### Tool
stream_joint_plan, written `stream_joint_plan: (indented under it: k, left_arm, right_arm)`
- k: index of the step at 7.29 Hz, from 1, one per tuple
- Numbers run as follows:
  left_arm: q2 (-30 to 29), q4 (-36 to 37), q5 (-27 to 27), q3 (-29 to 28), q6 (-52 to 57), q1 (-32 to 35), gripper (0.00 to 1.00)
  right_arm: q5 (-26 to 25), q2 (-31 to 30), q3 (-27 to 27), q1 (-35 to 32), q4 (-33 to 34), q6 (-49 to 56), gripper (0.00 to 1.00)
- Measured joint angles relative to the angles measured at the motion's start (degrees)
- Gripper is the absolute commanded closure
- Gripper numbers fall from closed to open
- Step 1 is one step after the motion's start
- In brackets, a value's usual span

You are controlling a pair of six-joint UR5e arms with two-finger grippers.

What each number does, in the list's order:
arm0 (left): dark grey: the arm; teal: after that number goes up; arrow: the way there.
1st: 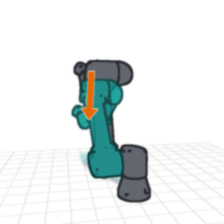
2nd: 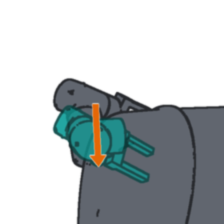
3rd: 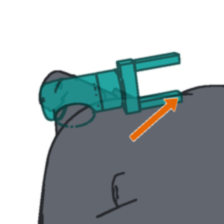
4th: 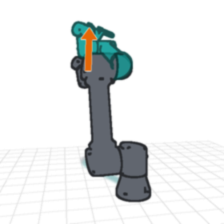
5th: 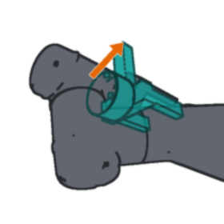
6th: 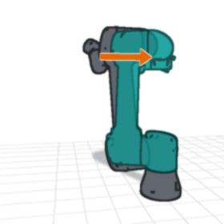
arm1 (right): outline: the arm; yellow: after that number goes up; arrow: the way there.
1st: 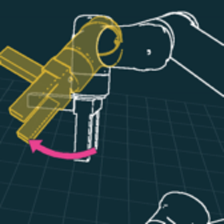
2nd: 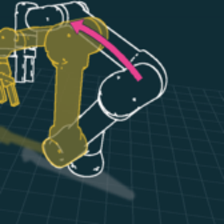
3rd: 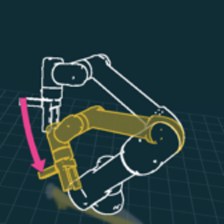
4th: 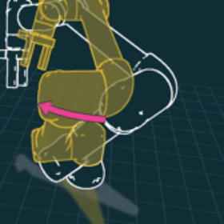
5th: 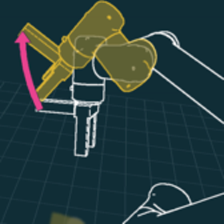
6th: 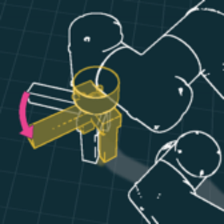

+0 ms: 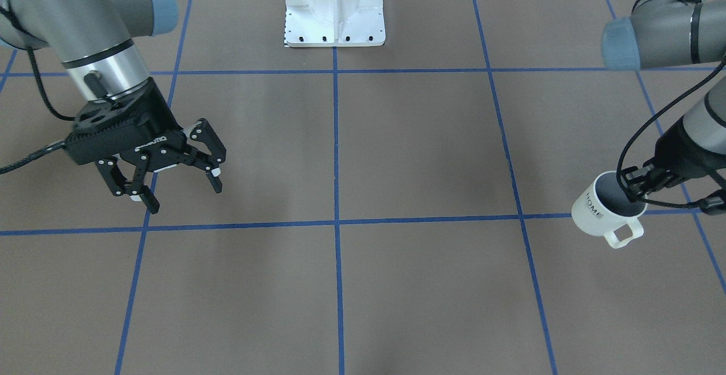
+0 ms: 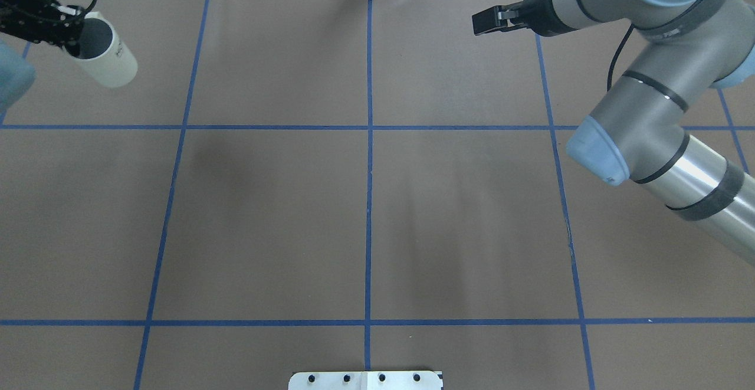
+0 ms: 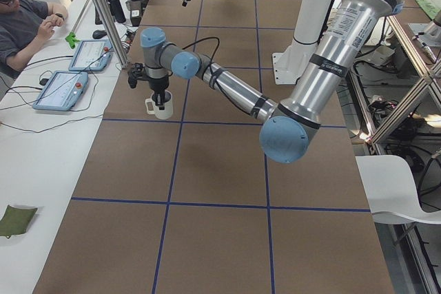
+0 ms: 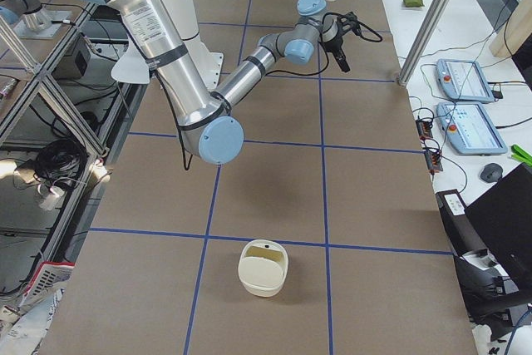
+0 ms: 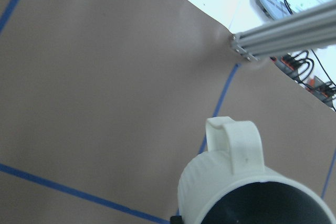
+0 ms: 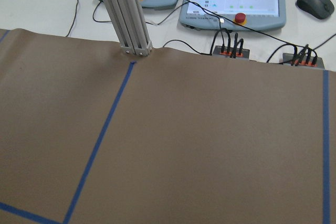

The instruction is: Left arm hands cup to right arm to dump lemon

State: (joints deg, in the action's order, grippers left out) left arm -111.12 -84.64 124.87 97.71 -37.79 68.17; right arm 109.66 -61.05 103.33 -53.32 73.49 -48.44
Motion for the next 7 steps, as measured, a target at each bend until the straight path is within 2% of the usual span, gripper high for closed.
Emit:
stream_joint_plan:
  k: [2,4,6,7]
  left_arm:
    - [10.33,-1.7,0.0,4.94,2.37,0.03,1.0]
    - [17.96,-10.31,0.1,6.16,-4.61,-0.68,1.0]
    - [22.36,-16.02,0.3,6.93,-10.22,-3.63,1.0]
    - [23.27,-16.76,0.28,7.1,-11.92,-6.05,1.0]
  right_arm:
    - [6.7,-5.33,4.45,-3.52,8.61,1.83,0.0]
    - [10.04,-12.94,9.9,-6.76,17.04,10.28,0.0]
    - [10.92,-20.04,12.65,-8.86,19.05,17.8,0.0]
    - [11.04,-21.38,12.51,-9.16,19.31,18.81,0.0]
